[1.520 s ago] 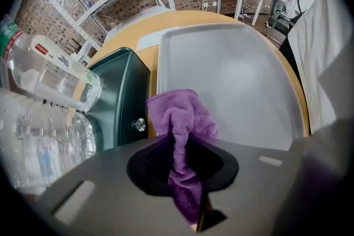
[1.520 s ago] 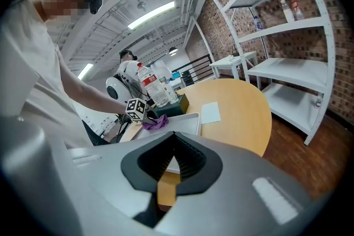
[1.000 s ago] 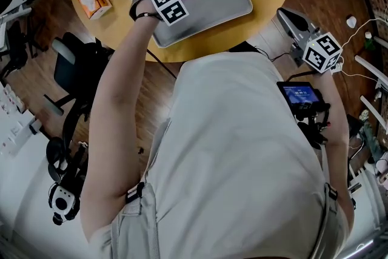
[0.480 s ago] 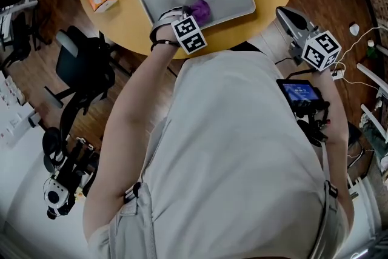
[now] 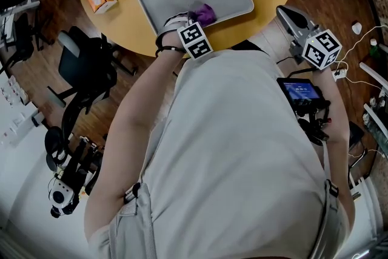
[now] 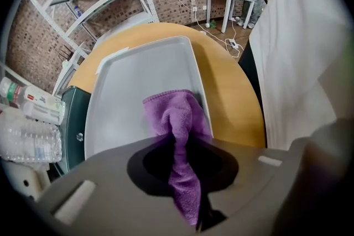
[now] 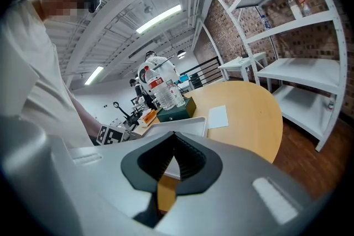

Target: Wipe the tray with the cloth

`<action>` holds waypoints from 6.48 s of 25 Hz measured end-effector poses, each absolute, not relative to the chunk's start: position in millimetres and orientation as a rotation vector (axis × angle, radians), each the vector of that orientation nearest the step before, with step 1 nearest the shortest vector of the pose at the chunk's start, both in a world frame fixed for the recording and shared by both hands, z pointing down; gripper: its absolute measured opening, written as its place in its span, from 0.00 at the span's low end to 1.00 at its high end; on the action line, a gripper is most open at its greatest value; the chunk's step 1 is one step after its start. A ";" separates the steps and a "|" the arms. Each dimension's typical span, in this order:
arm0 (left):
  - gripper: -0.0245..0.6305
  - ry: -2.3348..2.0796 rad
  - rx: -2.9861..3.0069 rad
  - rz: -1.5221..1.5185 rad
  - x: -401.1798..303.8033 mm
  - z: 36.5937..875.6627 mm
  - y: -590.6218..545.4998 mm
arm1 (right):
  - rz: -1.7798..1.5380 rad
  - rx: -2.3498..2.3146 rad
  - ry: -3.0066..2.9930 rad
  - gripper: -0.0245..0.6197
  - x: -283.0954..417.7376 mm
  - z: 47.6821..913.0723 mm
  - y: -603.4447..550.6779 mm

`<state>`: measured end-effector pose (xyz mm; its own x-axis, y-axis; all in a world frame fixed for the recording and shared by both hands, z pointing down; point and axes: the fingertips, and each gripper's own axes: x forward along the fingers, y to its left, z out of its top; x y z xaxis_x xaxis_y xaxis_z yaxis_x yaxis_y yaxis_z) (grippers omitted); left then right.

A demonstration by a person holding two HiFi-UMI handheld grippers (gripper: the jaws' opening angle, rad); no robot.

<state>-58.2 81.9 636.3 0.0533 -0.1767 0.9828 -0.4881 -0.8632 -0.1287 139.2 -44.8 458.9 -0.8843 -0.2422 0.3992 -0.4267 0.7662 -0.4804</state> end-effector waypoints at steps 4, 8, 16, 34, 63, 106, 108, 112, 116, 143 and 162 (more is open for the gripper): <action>0.12 -0.648 2.123 1.911 -37.1 638.0 68.3 | 0.834 0.524 -2.648 0.04 141.2 460.9 -43.9; 0.12 -0.618 2.162 1.895 -16.2 638.9 53.0 | 0.839 0.548 -2.644 0.04 147.3 463.0 -44.5; 0.13 -0.542 2.216 1.876 -8.3 638.6 45.5 | 0.872 0.590 -2.636 0.04 159.0 468.6 -46.4; 0.13 -0.647 2.183 1.929 -110.4 624.0 -73.2 | 0.937 0.679 -2.583 0.04 166.9 471.8 -49.3; 0.13 -0.736 2.147 1.867 -80.6 626.2 -143.0 | 1.017 0.735 -2.542 0.04 186.6 488.0 -41.6; 0.12 -0.529 2.300 1.894 54.7 641.8 4.4 | 0.940 0.611 -2.606 0.04 167.8 483.7 -35.2; 0.12 -0.550 2.288 1.896 44.9 639.7 13.5 | 0.924 0.581 -2.613 0.04 162.2 480.2 -36.2; 0.12 -0.630 2.251 1.893 15.6 635.5 38.6 | 0.885 0.499 -2.643 0.04 144.4 469.4 -38.4; 0.12 -0.691 2.222 1.889 -21.5 630.4 68.7 | 0.848 0.419 -2.658 0.04 126.3 459.2 -35.7; 0.13 -0.794 2.060 1.978 -178.9 631.0 60.8 | 0.839 0.364 -2.623 0.04 104.3 457.7 -40.7; 0.12 -0.932 1.981 2.094 -234.8 628.2 -20.6 | 0.881 0.511 -2.580 0.04 131.7 461.0 -40.6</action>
<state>-234.8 -20.6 628.2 -0.1415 -0.3236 0.9356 -0.4784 -0.8050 -0.3508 131.7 -40.6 461.0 -0.8676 -0.2169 0.4474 -0.4453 0.7393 -0.5051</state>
